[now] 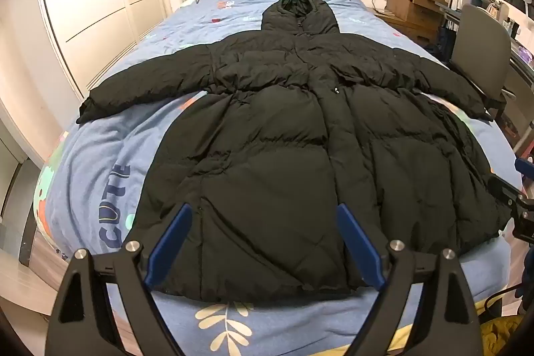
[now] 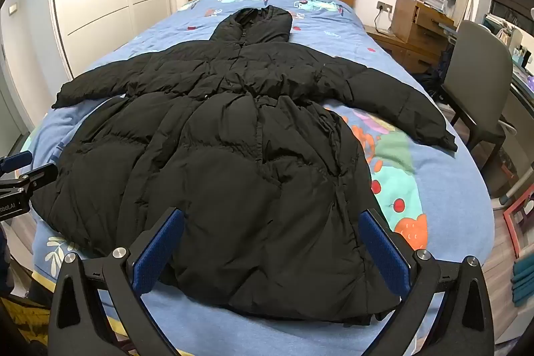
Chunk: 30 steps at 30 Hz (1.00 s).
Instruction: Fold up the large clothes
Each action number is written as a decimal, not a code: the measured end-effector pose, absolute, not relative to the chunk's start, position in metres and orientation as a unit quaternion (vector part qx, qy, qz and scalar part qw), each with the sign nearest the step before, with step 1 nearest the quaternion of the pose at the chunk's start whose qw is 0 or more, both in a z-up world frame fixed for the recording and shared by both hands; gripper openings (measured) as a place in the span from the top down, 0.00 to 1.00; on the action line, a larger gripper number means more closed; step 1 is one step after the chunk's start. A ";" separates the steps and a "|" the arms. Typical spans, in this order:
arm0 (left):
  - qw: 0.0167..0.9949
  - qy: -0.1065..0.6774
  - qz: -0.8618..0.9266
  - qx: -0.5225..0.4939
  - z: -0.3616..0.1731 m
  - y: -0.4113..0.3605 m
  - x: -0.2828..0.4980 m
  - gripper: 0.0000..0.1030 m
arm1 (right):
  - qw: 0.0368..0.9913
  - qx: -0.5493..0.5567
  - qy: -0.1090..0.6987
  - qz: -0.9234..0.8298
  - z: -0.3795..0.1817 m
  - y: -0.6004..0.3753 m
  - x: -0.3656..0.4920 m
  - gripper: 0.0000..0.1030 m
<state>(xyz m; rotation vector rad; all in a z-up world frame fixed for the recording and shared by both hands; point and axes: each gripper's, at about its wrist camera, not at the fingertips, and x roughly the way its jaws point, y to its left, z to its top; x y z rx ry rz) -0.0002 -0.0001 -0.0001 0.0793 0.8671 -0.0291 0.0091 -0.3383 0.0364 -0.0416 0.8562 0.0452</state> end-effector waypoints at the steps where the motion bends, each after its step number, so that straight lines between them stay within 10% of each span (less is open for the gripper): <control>1: 0.907 0.419 -0.014 0.039 0.000 0.000 0.000 0.14 | 0.910 -0.019 0.414 0.022 0.036 -0.338 0.009 0.00; 30: 0.899 0.436 -0.019 0.039 -0.006 -0.006 0.003 0.14 | 0.909 -0.014 0.416 0.022 0.035 -0.346 0.012 0.00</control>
